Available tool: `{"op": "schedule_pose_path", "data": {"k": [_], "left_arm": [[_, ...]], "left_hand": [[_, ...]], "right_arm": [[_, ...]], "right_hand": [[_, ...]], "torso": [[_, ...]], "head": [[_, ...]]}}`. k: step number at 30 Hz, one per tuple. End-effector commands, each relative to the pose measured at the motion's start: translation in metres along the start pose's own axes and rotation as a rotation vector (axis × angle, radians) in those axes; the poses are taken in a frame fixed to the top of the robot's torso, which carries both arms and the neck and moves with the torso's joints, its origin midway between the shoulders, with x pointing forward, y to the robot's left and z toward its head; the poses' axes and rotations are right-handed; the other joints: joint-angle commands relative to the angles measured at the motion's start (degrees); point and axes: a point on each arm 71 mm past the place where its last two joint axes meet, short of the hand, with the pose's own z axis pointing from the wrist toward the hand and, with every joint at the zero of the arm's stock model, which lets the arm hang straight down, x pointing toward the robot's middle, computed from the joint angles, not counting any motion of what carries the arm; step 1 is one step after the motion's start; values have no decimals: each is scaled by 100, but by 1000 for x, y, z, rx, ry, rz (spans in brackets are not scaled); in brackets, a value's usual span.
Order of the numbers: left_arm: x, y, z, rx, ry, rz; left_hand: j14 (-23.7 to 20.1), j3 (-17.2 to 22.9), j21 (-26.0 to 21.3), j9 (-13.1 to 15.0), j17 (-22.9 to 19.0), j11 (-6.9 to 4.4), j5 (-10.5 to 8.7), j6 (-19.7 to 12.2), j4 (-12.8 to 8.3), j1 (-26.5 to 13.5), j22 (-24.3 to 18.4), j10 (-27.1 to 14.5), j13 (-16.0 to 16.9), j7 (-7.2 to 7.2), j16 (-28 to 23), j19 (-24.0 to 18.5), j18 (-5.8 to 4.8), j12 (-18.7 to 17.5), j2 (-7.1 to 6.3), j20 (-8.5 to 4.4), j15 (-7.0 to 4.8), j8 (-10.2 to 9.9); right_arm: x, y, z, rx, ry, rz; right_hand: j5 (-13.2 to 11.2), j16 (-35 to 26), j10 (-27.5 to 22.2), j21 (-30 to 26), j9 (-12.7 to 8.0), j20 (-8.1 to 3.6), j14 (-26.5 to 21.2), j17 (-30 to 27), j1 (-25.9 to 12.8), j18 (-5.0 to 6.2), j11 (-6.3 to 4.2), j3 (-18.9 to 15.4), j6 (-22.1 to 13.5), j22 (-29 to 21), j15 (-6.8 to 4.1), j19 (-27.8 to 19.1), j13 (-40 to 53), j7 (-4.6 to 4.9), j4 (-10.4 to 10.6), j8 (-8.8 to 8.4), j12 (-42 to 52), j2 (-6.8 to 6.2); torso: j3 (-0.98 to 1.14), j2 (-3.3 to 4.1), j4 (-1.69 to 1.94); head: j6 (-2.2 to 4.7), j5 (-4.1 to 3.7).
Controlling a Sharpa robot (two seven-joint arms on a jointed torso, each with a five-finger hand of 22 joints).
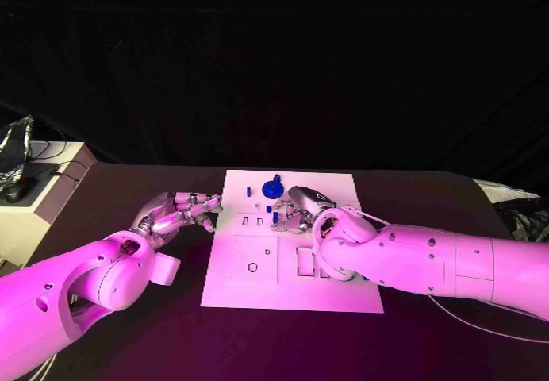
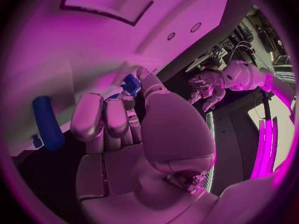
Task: Assemble the parts on the task board
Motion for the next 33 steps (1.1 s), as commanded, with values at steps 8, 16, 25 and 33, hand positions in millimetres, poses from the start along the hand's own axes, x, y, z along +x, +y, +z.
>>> {"op": "schedule_pose_path", "data": {"k": [8,16,25,33], "left_arm": [[-2,5,1,-48,23,13],[-4,-2,17,-104,64,142],[-3,-22,55,-220,103,404],[17,-36,91,-331,207,633]], "left_hand": [[28,-156,48,22,95,-97,-30,-93,20,-119,6,330,89,100,145,0,12,296,12,-45,-45,61],[-152,-512,743,118,1202,-271,-93,-124,292,-621,520,-527,2069,11,1586,64,-12,3093,70,-251,-189,776],[392,-16,1919,867,1879,-503,-5,-247,789,-908,1878,-507,3180,-272,2598,706,94,4572,-92,-378,-402,1901],[609,668,2225,1923,2429,-587,248,-578,597,-1378,2601,-460,3521,-399,2916,1004,67,4721,-416,-398,-446,2583]], "right_arm": [[-26,-4,-11,-37,-84,115],[-65,-12,-9,-92,-73,272],[-105,-37,-3,-60,-133,392],[-124,-61,-1,10,-154,424]], "right_hand": [[114,12,-133,-89,7,49,-7,-15,-117,77,5,-206,-14,788,49,284,-94,-22,372,17,53,-205],[109,-194,-536,-447,10,50,-43,-194,-177,117,23,-456,-133,716,60,224,-521,7,395,110,-143,70],[459,-182,-510,-381,8,8,-23,-114,-213,80,-29,-641,-15,736,23,246,-632,-53,-45,319,-29,473],[491,-276,-583,-505,8,23,-31,-167,-270,101,-5,-741,-133,711,37,230,-750,-14,-194,262,-83,539]], "torso": [[16,-22,-30],[59,-83,-74],[116,-170,-150],[146,-210,-176]], "head": [[60,46],[89,91],[103,151],[56,203]]}}
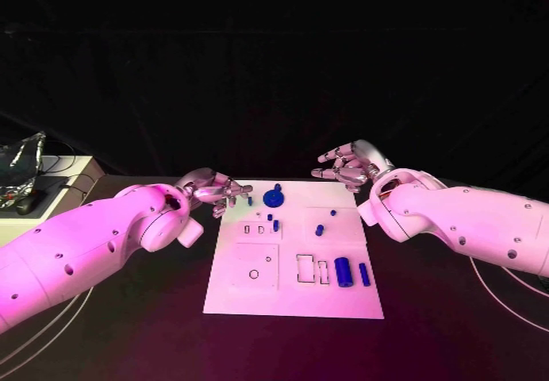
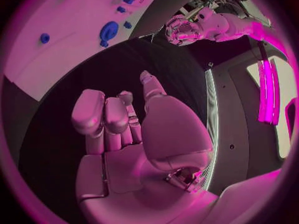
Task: Assemble the parts on the task board
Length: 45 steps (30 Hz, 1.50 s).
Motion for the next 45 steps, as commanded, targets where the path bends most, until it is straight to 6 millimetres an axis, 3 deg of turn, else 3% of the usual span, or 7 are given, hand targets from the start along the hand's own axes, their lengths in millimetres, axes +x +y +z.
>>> {"op": "schedule_pose_path", "data": {"k": [1,6,10,15,23,40,45], "left_arm": [[10,-1,10,-146,117,215],[21,-8,26,-257,172,316],[28,-11,35,-322,178,365],[36,-16,46,-372,189,405],[47,-19,57,-419,237,455],[58,-24,67,-419,264,464],[62,-26,69,-411,269,450]], "left_hand": [[61,-540,37,227,89,-13,-36,-20,231,-54,121,42,59,-19,52,69,11,20,28,21,-5,37],[93,-1199,13,676,179,-11,-49,-60,688,159,287,51,152,-26,43,119,11,-20,93,20,-13,-46],[176,-1100,68,1258,325,-61,-37,-117,732,163,560,101,223,-94,143,274,-18,18,46,-17,-52,151],[282,-1002,143,1630,501,-95,-29,-69,745,123,880,161,245,-134,270,470,-51,68,44,-37,-82,119],[275,-672,77,1707,527,-67,-37,38,601,70,1023,142,289,-100,251,497,-48,40,36,-20,-59,-272],[268,-548,-32,1992,549,-77,-41,86,614,2,1226,139,315,-109,242,535,-56,6,-11,-25,-64,-392],[256,-673,-80,2024,539,-78,-55,90,814,-90,1258,138,298,-117,230,529,-63,-6,37,-33,-65,-400]], "right_arm": [[-2,-3,1,11,26,62],[-3,-4,1,19,36,65],[-2,-3,2,21,41,65],[0,-2,2,25,47,61],[4,0,4,29,58,53],[9,2,6,35,69,44],[9,2,7,36,70,42]], "right_hand": [[24,-21,-17,-14,1,3,15,21,-14,45,4,-28,-28,716,-3,218,-26,-1,-82,-34,19,62],[60,-21,-19,-23,2,5,17,29,-36,47,7,-39,-38,715,-1,219,-33,2,-82,-42,22,53],[94,-20,-17,-22,2,5,19,34,-45,47,6,-38,-36,715,-1,221,-35,1,-77,-42,28,51],[142,-22,-27,-19,2,7,19,38,-57,48,9,-38,-48,717,1,224,-48,4,-70,-50,23,34],[170,-20,-25,-25,2,7,20,44,-69,49,9,-34,-51,715,1,225,-49,6,-60,-54,29,28],[228,-28,-26,-33,2,9,20,46,-79,52,10,-15,-55,714,2,226,-60,7,-41,-59,37,17],[228,-28,-26,-33,2,9,20,46,-79,52,10,-15,-55,714,2,226,-60,7,-41,-59,37,17]], "torso": [[29,-33,-26],[46,-38,-32],[38,-35,-26],[31,-27,-34],[40,-10,-65],[51,22,-86],[54,34,-94]], "head": [[-37,27],[-77,54],[-89,63],[-89,66],[-86,80],[-78,100],[-56,111]]}}
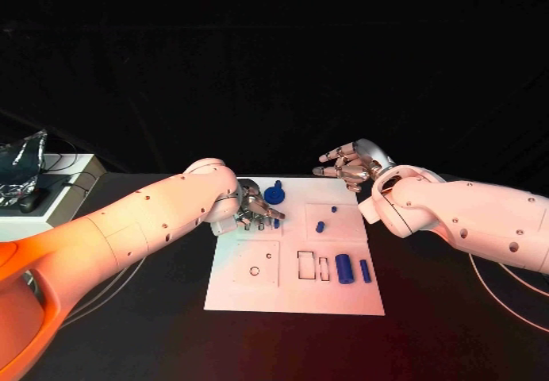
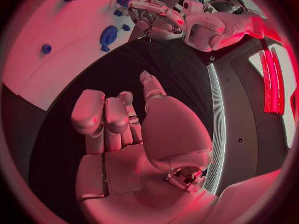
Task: Assemble the parts on the task board
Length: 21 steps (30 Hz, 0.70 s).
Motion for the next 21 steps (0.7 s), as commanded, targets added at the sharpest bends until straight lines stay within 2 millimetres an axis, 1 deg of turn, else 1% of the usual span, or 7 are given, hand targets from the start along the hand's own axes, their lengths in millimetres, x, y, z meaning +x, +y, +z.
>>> {"op": "schedule_pose_path", "data": {"k": [1,4,7,12,16,17,21], "left_arm": [[2,-4,0,11,21,2],[3,-5,1,15,23,1],[3,-6,1,17,25,1],[3,-6,2,15,30,0],[4,-5,3,15,32,-1],[4,-5,3,15,33,-1],[4,-5,3,12,34,-2]], "left_hand": [[-8,-47,-45,11,-11,21,-35,22,66,-44,15,-7,-7,6,-26,33,-60,-29,14,2,2,-35],[-12,-71,-62,16,-15,24,-29,18,57,-18,23,-15,-10,10,-28,27,-59,-30,31,0,5,-43],[-30,-73,-83,18,-36,29,-29,12,25,12,18,-28,-13,16,-46,13,-57,-34,41,4,10,-51],[-42,-70,-124,37,-53,32,-21,7,-194,114,53,-38,-23,22,-49,11,-57,-26,170,6,14,-56],[-41,-52,-138,43,-54,34,-26,4,-266,118,70,-43,-26,25,-45,13,-58,-21,192,10,14,-59],[-48,-36,-192,55,-69,32,-24,10,-359,89,124,-51,-44,24,-43,19,-62,-11,229,6,14,-63],[-49,-35,-198,59,-71,31,-26,8,-400,129,139,-53,-46,23,-44,24,-61,-11,252,8,12,-62]], "right_arm": [[1,1,1,-6,14,-14],[2,1,1,-4,17,-15],[2,1,1,-1,20,-16],[3,1,1,1,23,-17],[3,1,1,2,24,-18],[3,1,1,3,24,-18],[3,1,1,4,25,-19]], "right_hand": [[18,-20,-28,-34,3,9,20,0,-57,57,8,15,3,712,2,227,-10,28,19,-36,36,-5],[18,-20,-28,-34,3,9,20,0,-57,57,8,15,3,712,2,227,-10,28,19,-36,36,-5],[14,-16,-29,-32,3,8,24,9,-61,57,8,22,5,712,2,229,-15,29,25,-36,40,2],[14,-16,-29,-32,3,8,24,9,-61,57,8,22,5,712,2,229,-16,29,26,-36,40,2],[14,-16,-29,-32,3,8,24,9,-61,57,8,22,5,712,2,229,-16,29,26,-36,40,2],[14,-16,-29,-32,3,8,24,9,-61,57,8,22,5,712,2,229,-16,29,26,-36,40,2],[14,-16,-29,-32,3,8,24,9,-61,57,8,22,5,712,2,229,-16,29,26,-36,40,2]], "torso": [[1,12,-6],[6,11,-7],[2,6,1],[0,7,-7],[2,9,-8],[2,8,-10],[2,3,-6]], "head": [[1,2],[-13,-12],[-15,-22],[-18,-29],[-20,-34],[-22,-40],[-32,-55]]}}
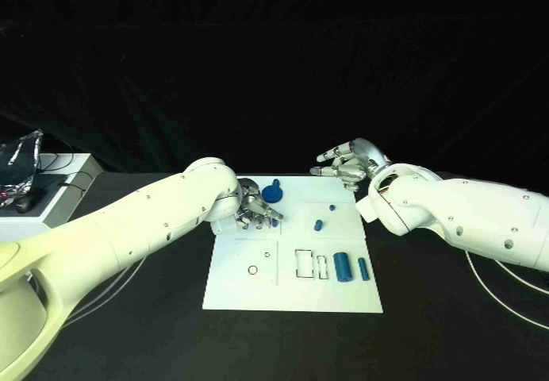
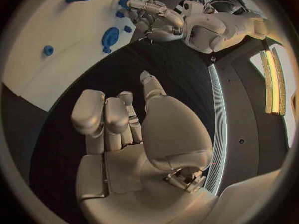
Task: Assemble the parts on the task board
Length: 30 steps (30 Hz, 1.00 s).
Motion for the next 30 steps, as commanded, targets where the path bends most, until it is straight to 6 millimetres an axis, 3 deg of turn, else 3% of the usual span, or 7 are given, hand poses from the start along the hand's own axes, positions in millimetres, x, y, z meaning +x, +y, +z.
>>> {"op": "schedule_pose_path", "data": {"k": [1,18,30], "left_arm": [[2,-2,1,11,21,1],[2,0,5,5,21,-17],[4,-1,7,11,33,-28]], "left_hand": [[-37,5,-21,7,-1,10,-26,9,-53,14,11,-31,-5,23,-16,25,-60,-11,31,8,0,-19],[-47,-28,-64,11,-17,13,-29,1,-87,11,80,-46,-5,27,-17,35,-59,1,86,11,3,-24],[-77,-52,-115,10,-40,20,-27,-21,-155,44,82,-73,-10,35,-30,0,-54,-1,150,20,11,-32]], "right_arm": [[1,1,0,-8,15,-12],[4,3,1,-11,23,-11],[6,4,2,-11,31,-11]], "right_hand": [[14,-16,-37,-34,3,9,24,5,-61,58,-1,22,15,714,2,229,-5,40,25,-36,40,2],[9,-17,-25,-30,3,6,26,11,-61,56,-4,17,25,716,0,233,-6,35,15,-34,55,17],[4,-20,-30,-33,2,6,25,10,-64,57,-5,13,26,715,-1,233,-14,35,11,-36,52,32]], "torso": [[3,-5,0],[-3,4,1],[2,1,10]], "head": [[-9,-6],[-21,-34],[-51,-98]]}}
